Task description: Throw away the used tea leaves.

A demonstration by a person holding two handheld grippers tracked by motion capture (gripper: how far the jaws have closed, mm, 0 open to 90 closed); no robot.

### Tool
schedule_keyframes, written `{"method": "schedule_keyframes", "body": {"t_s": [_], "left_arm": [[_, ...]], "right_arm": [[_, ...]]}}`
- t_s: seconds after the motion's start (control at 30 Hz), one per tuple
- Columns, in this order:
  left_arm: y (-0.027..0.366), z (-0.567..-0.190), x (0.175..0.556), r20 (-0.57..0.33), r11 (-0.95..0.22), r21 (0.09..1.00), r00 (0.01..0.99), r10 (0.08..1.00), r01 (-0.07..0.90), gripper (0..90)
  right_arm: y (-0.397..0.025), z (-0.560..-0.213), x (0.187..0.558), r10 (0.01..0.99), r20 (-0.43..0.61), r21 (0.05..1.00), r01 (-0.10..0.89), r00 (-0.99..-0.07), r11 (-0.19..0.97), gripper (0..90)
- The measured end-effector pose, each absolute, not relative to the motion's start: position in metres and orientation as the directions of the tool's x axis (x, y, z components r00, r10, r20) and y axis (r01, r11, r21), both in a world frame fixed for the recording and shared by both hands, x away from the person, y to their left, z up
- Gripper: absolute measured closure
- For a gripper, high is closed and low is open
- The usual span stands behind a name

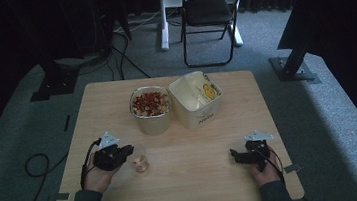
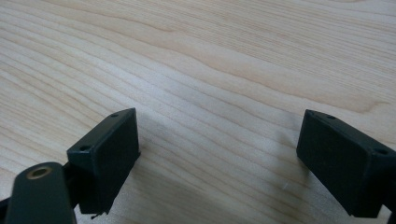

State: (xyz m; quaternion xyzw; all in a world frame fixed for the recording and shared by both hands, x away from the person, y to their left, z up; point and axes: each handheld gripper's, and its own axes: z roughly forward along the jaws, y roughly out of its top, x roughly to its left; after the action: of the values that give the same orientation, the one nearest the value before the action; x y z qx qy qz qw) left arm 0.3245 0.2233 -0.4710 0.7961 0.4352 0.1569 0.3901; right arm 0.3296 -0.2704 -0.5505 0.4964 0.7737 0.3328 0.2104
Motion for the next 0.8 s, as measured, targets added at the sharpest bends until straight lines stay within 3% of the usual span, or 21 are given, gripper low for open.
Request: {"method": "schedule_keyframes", "body": {"t_s": [0.4,0.8], "left_arm": [[0.267,-0.470,0.392,-0.165,-0.107,0.780,0.368,0.915,0.617,84.0],[0.293,-0.468,0.456,-0.162,0.032,0.793,0.160,0.974,0.608,84.2]], "right_arm": [[-0.270,-0.551,0.330,0.908,0.006,0.724,0.629,-0.418,0.285,12.6],[-0.270,-0.551,0.330,0.908,0.005,0.724,0.628,-0.418,0.285,12.6]]}}
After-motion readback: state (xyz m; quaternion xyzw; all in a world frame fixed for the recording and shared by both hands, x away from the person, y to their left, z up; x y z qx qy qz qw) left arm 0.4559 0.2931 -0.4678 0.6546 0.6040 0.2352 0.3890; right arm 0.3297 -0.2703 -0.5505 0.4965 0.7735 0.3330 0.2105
